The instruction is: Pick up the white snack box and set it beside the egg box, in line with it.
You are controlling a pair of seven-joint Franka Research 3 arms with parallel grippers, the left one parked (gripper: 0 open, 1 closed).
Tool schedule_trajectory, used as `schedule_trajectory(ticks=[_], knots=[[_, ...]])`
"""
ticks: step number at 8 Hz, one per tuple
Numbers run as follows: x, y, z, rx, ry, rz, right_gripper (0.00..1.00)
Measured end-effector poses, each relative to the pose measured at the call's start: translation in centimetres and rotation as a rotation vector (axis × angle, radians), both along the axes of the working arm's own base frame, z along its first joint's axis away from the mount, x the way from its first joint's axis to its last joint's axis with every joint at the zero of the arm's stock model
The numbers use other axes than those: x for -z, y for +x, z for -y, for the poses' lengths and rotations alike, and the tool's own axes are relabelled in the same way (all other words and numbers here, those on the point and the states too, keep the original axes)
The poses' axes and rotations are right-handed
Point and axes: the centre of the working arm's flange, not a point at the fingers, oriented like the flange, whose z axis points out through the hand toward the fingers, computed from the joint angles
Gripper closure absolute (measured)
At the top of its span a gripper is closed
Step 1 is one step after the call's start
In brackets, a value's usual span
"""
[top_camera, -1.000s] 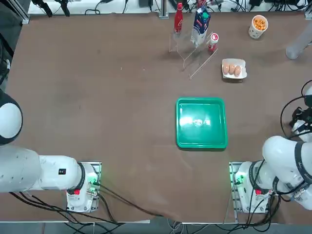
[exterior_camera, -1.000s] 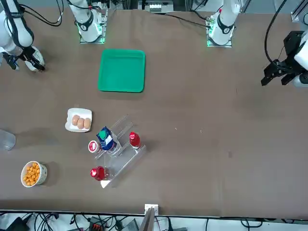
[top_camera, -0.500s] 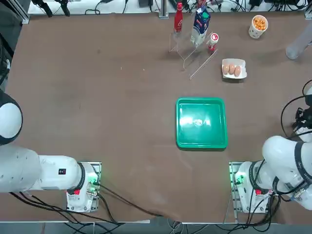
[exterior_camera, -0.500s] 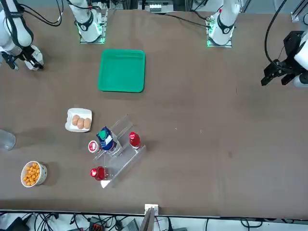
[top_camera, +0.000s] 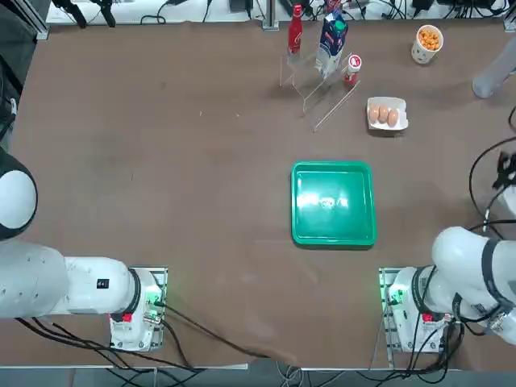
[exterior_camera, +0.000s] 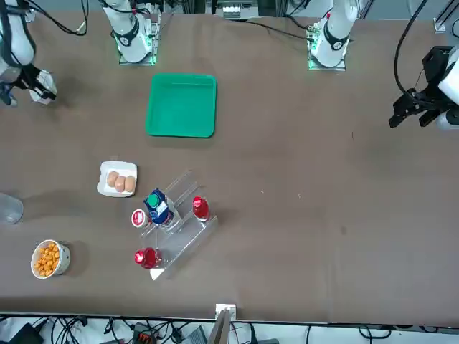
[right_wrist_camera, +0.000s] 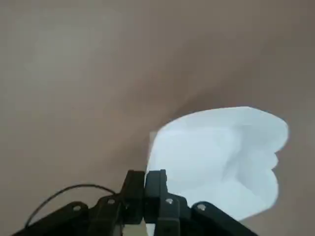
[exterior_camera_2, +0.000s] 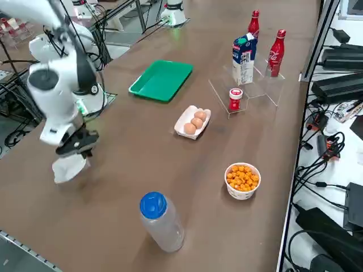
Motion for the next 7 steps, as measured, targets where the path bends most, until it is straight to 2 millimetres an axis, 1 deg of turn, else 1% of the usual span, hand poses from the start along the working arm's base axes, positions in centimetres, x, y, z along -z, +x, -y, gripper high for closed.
schedule_trajectory(ticks=[1,2,3,4,5,6,7], knots=[[-3.4,3.7,-2.0,-0.051,-0.016,-0.006,0.98],[-5.5,7.5,-4.0,-0.117,-0.023,-0.009,0.98],[-6.2,11.3,-6.0,-0.184,-0.028,-0.007,0.98],[-5.5,15.2,-8.5,-0.257,-0.028,-0.005,0.98],[-3.9,18.7,-10.9,-0.319,-0.022,-0.013,0.98],[-1.7,21.5,-13.3,-0.375,-0.014,-0.024,0.98],[0.3,23.3,-15.9,-0.417,-0.010,-0.033,0.98]])
